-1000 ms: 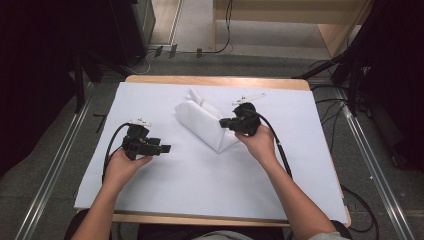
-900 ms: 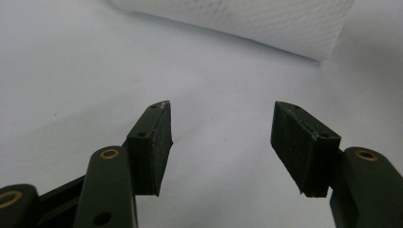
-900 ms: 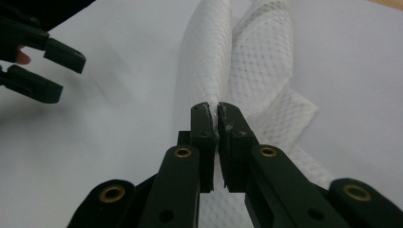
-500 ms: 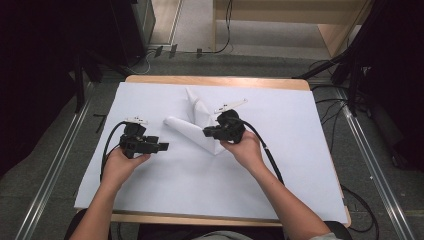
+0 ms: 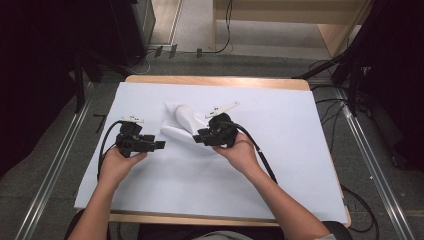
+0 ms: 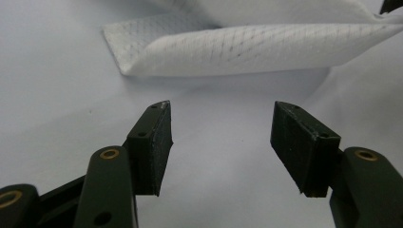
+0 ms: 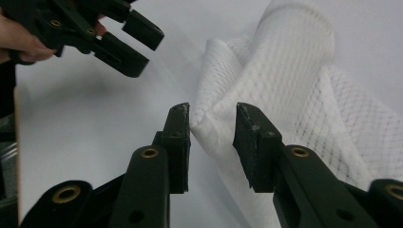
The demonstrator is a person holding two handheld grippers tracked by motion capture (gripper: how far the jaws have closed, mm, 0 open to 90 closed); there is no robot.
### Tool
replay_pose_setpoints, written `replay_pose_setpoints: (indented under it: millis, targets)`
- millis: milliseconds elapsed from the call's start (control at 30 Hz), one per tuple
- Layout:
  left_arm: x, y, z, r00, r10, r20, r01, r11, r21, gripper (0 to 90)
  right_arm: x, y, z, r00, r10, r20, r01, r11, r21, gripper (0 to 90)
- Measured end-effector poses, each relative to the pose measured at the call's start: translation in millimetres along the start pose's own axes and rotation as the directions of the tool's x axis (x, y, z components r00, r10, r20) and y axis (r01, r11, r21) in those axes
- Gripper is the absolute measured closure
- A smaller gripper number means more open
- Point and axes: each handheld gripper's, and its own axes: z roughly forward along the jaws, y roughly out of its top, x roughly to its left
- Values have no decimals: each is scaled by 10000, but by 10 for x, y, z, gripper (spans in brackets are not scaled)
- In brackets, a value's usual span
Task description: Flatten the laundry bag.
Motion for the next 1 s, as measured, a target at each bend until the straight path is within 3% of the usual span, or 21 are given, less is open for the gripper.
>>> replay_pose_setpoints:
  millis: [333,433,567,733,1000]
  targets:
    - [42,8,-9,9999,-158,-21,157,9999,-57,400,-39,-8,-131,9994,123,314,-128,9998,151,698]
    - [61,40,37,9996,-264,137,265,9996,-51,402,-79,-79,-169,9985,267,474,-276,9995,183,706]
    - [109,138,124,9996,-278,-32,278,9996,26,397,-82,-134,-195,9981,209,580,-222,9995,208,706]
    - [198,245,220,9992,-407,-31,407,9991,-144,361,-91,-247,-267,9970,145,757,-166,9995,271,696]
    - [321,407,373,9985,-510,-200,494,9961,-734,269,-173,-486,-396,9928,484,1092,-535,9976,440,671]
